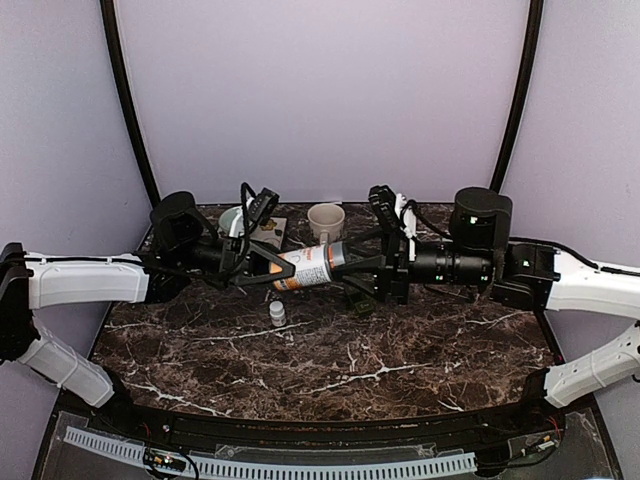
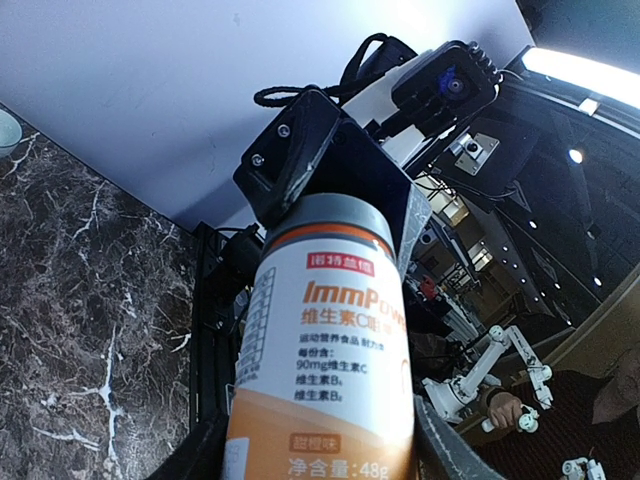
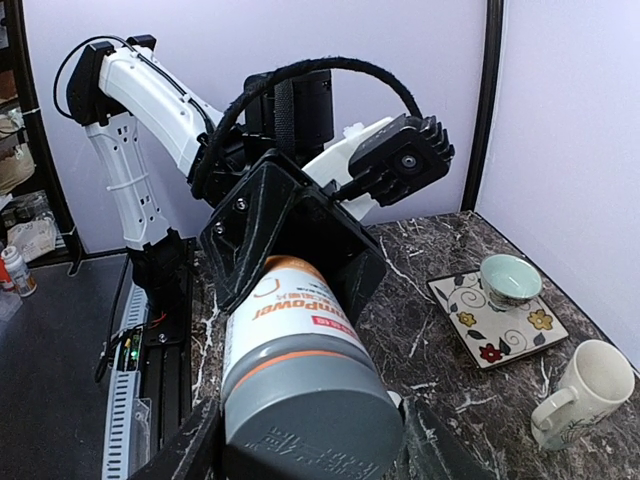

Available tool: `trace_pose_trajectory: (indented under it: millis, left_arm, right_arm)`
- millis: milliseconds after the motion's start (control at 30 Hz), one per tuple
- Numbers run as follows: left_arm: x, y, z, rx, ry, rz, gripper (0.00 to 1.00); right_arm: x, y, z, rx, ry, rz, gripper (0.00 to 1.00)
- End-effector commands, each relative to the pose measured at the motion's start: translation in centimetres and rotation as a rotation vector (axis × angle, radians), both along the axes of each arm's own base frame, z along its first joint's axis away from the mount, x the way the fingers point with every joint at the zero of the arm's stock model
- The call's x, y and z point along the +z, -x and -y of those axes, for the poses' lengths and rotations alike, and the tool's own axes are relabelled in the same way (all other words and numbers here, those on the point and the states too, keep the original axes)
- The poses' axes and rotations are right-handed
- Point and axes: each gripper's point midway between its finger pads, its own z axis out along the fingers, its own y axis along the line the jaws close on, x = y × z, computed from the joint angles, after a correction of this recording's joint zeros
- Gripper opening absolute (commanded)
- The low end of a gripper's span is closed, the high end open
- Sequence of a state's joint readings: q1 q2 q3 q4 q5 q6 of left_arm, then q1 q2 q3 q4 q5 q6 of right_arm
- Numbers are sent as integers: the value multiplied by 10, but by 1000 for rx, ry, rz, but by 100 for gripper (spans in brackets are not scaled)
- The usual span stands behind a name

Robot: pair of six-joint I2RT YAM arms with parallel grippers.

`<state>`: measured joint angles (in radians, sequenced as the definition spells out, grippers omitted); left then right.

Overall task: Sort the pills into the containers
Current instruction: Unscrew the lid of the pill bottle.

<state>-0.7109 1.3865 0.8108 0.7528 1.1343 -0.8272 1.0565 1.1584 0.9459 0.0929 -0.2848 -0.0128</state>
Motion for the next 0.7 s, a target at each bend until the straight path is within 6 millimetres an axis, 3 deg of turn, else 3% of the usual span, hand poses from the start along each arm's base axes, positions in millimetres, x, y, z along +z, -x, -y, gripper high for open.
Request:
trace_pose_trajectory:
  millis: [0, 133, 233, 400, 667]
  left_arm:
    - [37, 18, -4, -80, 108, 133, 0]
    - [33, 14, -3, -59, 94, 149, 0]
    - [29, 12, -2, -46, 83, 161, 0]
    - [25, 9, -2, -21, 72, 185, 0]
    - [22, 0, -1, 48, 52, 225, 0]
  right_arm:
    - [-15, -4, 5, -49, 62, -4, 15]
    - [-3, -5, 8, -69, 25, -26, 59]
    - [5, -6, 10, -85, -5, -43, 80]
    - [17, -6, 13, -94, -47, -77, 90]
    - [31, 1, 15, -74, -123, -166, 93]
